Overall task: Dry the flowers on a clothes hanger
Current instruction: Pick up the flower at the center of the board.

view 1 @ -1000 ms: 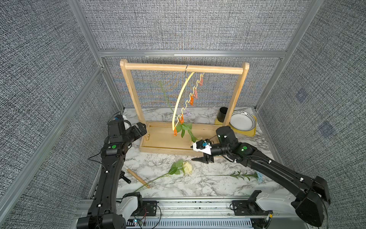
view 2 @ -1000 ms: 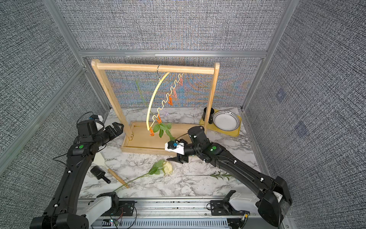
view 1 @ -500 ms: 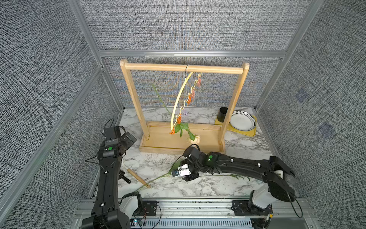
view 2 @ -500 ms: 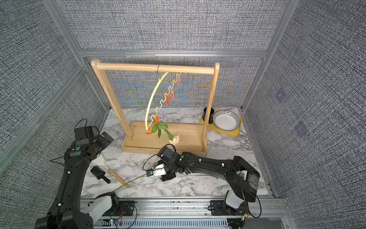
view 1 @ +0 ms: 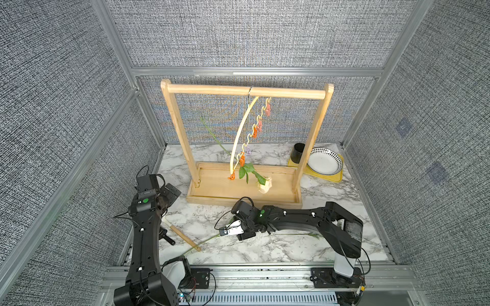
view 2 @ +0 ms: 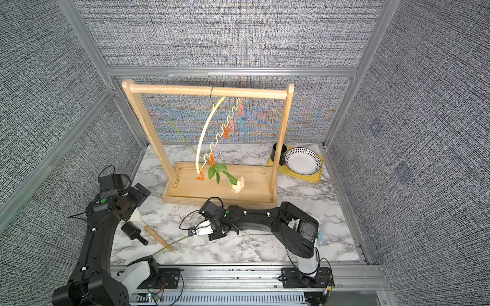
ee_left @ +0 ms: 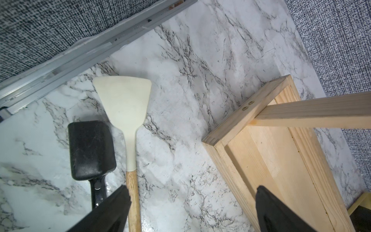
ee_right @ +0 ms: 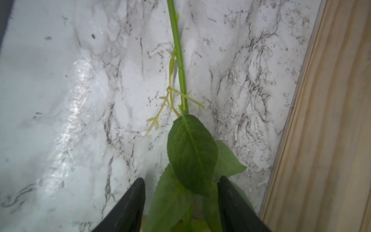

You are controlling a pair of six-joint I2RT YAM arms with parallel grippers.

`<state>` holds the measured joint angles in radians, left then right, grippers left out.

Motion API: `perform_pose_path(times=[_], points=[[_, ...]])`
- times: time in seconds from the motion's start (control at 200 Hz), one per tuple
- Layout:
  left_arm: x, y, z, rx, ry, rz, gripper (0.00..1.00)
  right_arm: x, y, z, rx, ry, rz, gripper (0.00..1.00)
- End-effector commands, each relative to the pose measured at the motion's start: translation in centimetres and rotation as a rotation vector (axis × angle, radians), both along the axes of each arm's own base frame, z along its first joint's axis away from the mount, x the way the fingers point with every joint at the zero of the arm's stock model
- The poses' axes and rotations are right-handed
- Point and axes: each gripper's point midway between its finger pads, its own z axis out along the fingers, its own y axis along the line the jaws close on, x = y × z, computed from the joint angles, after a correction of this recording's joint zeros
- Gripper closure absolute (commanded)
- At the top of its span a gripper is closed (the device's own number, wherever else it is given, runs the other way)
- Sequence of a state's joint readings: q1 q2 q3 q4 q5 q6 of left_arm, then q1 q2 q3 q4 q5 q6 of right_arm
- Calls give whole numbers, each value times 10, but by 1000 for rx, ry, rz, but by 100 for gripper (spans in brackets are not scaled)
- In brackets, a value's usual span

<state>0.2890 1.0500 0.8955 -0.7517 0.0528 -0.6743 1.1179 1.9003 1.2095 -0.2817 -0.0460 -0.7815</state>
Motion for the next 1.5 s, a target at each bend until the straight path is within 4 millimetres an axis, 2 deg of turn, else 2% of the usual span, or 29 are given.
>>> perform_pose_path(times=[0.0,0.15,0.295,0.616,0.816,1.006,1.206,1.431,1.491,1.496], points=[[4,-2,0,-8,-18,-9,0,5,3,-7,-15,24,-39,43],[2,-3,-4,-9,-13,-18,0,6,4,-19,-52,79,-67,50],[1,-2,-4,3,-15,-27,0,5,-3,-27,-93,139,-75,64],[2,-4,0,14,-30,-52,0,-1,-7,-22,-93,168,-86,85],[9,-14,19,-12,-77,-117,0,-7,-5,4,3,195,-122,88],[22,-36,59,-79,-196,-227,0,-11,-11,38,145,222,-228,88],[31,-72,98,-222,-335,-377,0,-5,-23,76,360,267,-389,89],[30,-96,134,-311,-447,-484,1,6,-41,116,615,288,-553,89],[29,-101,146,-310,-484,-520,1,14,-43,134,688,291,-586,89],[29,-101,147,-309,-487,-523,0,13,-46,128,679,295,-594,89]])
